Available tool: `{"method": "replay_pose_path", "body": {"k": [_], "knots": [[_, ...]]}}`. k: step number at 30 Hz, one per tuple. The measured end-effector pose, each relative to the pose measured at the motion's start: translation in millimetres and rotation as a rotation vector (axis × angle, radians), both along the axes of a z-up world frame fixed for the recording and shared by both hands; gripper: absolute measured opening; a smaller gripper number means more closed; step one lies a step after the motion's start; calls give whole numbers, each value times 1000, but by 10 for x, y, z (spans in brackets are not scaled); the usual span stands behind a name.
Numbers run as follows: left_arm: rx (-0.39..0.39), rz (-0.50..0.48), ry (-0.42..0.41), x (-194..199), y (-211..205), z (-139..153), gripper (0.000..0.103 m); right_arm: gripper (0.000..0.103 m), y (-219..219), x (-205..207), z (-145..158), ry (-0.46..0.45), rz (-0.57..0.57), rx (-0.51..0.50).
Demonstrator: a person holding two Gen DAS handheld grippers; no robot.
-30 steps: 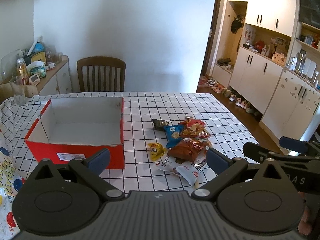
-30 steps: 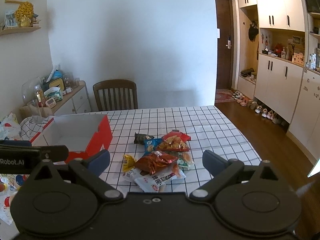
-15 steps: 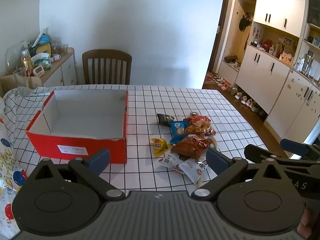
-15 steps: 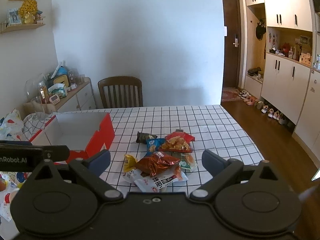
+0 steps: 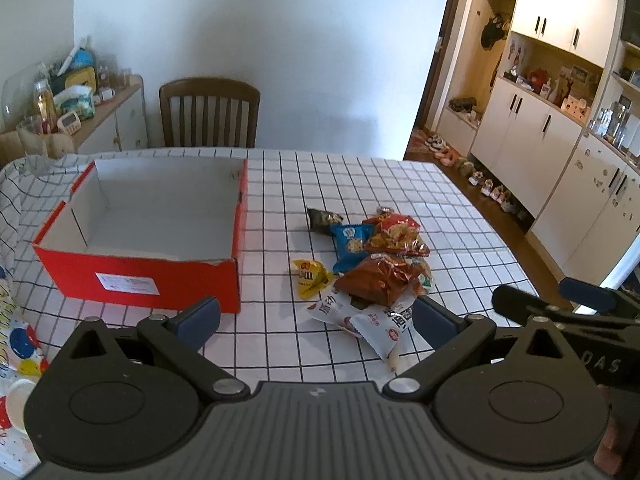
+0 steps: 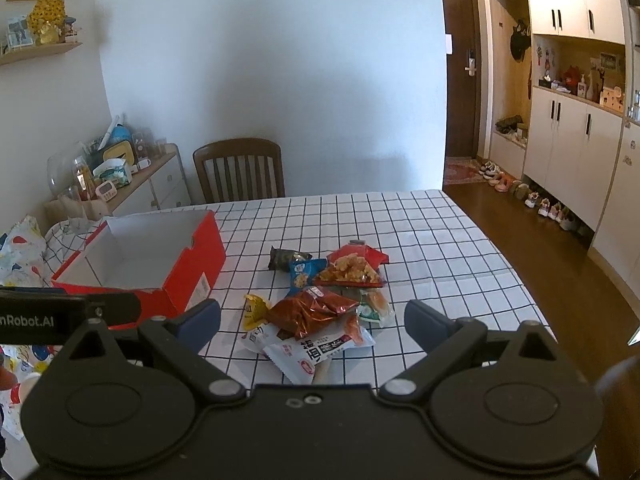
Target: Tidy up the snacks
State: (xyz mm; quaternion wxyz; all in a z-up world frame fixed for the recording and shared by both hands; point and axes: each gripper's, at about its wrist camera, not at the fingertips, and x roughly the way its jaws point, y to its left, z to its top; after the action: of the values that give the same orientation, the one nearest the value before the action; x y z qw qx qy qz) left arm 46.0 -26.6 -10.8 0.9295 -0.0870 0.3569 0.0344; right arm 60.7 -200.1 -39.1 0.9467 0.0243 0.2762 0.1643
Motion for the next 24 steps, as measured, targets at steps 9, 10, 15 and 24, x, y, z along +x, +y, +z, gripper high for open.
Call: {"method": "replay_pose_path", "body": {"k": [9, 10, 15, 24], "knots": [[-9, -2, 79, 383, -116, -221, 103, 96, -215, 378, -276, 62, 59, -20], [-9, -9, 79, 438, -135, -233, 103, 94, -239, 428, -311, 72, 63, -22], [-36, -99, 92, 836, -232, -289, 103, 90, -330, 644, -502, 116, 97, -37], [38, -311, 200, 1613, -524, -598, 103, 80, -314, 968, -907, 236, 177, -27]]}}
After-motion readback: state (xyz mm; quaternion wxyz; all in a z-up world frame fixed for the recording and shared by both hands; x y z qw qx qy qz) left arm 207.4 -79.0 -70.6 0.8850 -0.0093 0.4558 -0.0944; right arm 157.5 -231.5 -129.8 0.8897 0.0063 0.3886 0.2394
